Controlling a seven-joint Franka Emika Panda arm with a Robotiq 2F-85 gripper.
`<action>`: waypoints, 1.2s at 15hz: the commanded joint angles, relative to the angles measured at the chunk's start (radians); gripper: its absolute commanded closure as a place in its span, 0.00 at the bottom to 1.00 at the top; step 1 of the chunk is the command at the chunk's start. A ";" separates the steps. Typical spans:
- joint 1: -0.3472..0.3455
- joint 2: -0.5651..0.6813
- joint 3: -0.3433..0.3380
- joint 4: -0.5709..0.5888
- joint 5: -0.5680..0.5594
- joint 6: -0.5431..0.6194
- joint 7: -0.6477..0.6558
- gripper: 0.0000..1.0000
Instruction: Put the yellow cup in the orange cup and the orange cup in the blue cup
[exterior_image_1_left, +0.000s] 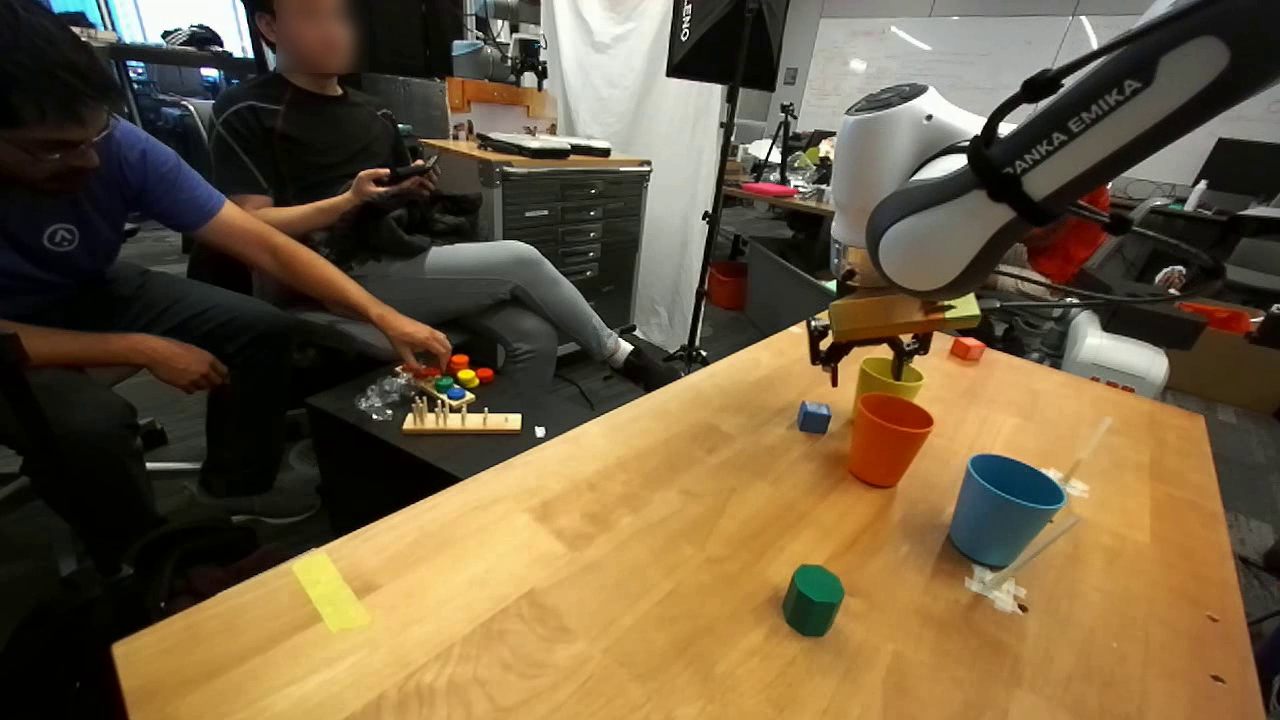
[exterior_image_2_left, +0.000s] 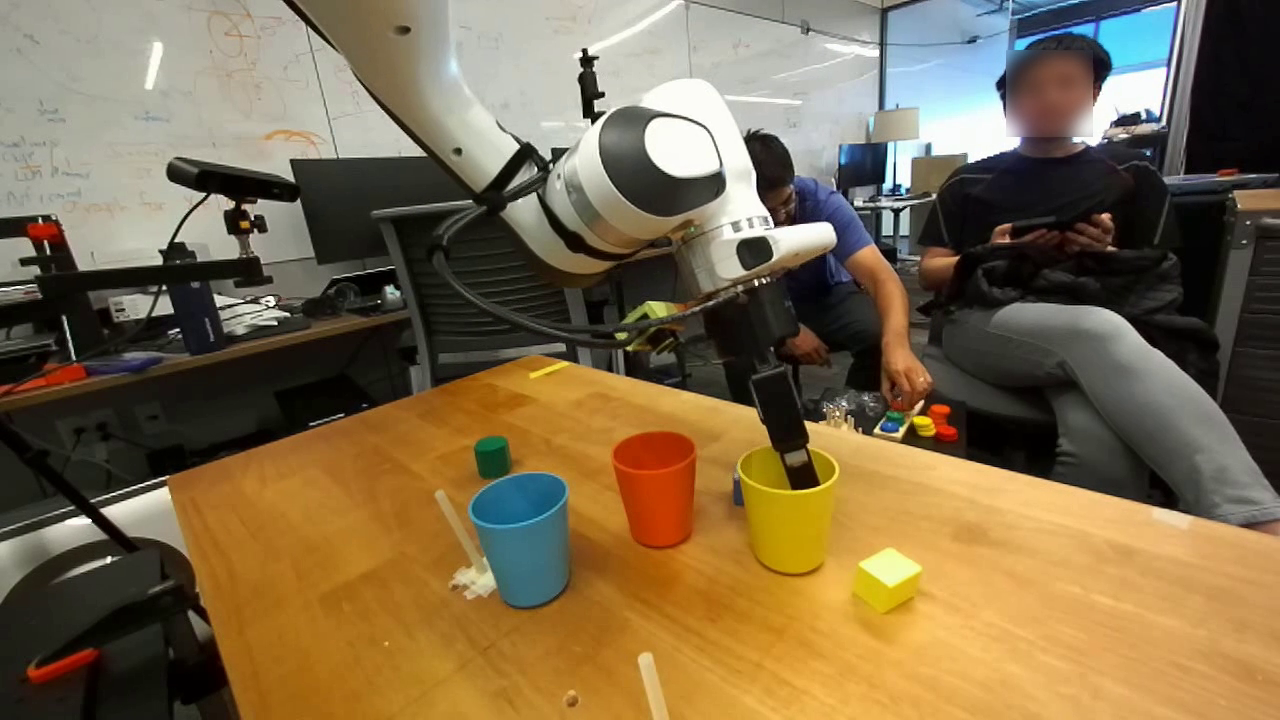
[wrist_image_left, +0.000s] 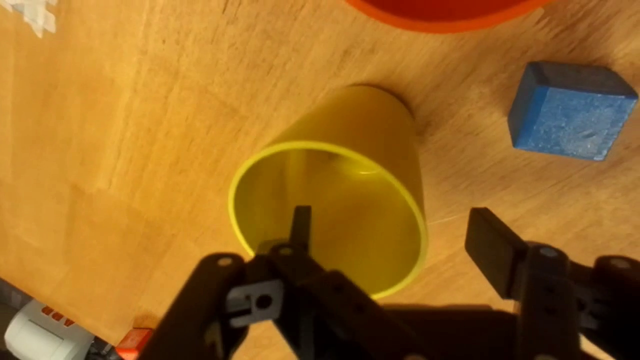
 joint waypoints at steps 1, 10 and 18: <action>0.026 -0.016 -0.006 0.029 0.009 -0.048 0.016 0.51; 0.017 -0.080 0.023 0.026 0.048 -0.162 0.001 1.00; 0.011 -0.128 0.015 -0.012 0.034 -0.206 0.011 0.99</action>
